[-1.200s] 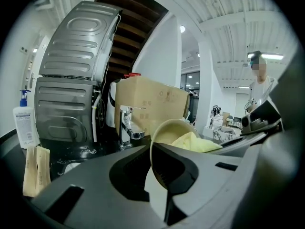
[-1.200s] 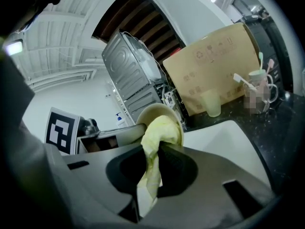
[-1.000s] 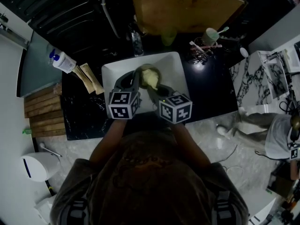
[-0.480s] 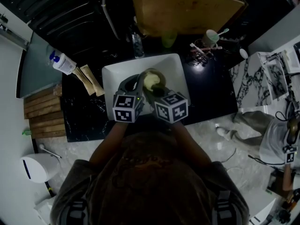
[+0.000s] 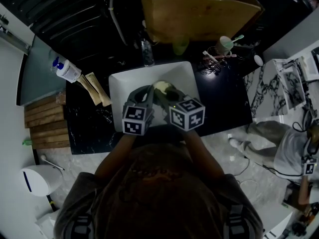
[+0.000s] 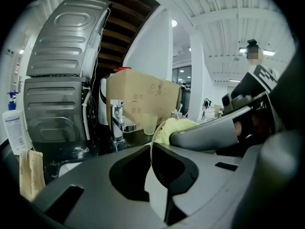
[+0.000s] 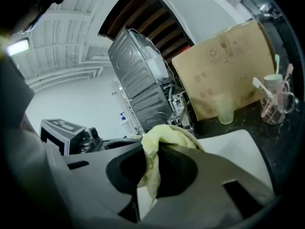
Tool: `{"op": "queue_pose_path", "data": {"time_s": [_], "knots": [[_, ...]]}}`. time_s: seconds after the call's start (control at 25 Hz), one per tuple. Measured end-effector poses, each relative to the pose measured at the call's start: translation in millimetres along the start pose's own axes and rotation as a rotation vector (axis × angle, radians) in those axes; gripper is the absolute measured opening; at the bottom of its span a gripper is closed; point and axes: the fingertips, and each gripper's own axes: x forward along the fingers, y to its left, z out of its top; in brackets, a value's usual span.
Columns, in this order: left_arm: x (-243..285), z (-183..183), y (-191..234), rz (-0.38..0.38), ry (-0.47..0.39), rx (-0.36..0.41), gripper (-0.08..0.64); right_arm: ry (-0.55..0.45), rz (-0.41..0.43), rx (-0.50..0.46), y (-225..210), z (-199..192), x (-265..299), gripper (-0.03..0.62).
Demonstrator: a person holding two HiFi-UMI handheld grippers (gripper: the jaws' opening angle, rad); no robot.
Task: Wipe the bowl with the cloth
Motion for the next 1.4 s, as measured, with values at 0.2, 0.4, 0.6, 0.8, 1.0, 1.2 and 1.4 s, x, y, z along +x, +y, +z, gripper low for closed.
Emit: {"op": "queue_pose_path", "data": {"time_s": [0.2,0.4,0.6,0.8,1.0,1.2,1.4], "knots": [[1,2,6,0.007,-0.009,-0.011,0.021,-0.04,-0.059,0.02,-13,7,-5,0.031],[3,1,9,0.007,-0.01,-0.009,0.025,-0.028,-0.115,0.059,-27,-4,-10,0.031],[6,1,10,0.01,-0.01,-0.002,0.026,0.011,-0.13,0.086,-32,-17,-12,0.031],[6,3,17,0.024,-0.02,-0.01,0.025,0.071,-0.1,0.105,-23,-37,-6,0.031],[7,4,15,0.014,-0.022,-0.004,0.023,0.101,-0.064,0.106,-10,-48,3,0.031],[6,-1,8,-0.005,-0.005,0.013,0.022,0.087,-0.036,0.093,-3,-41,7,0.031],[9,-1,-2,-0.027,-0.002,0.027,0.018,0.069,-0.026,0.081,0,-36,2,0.031]]}}
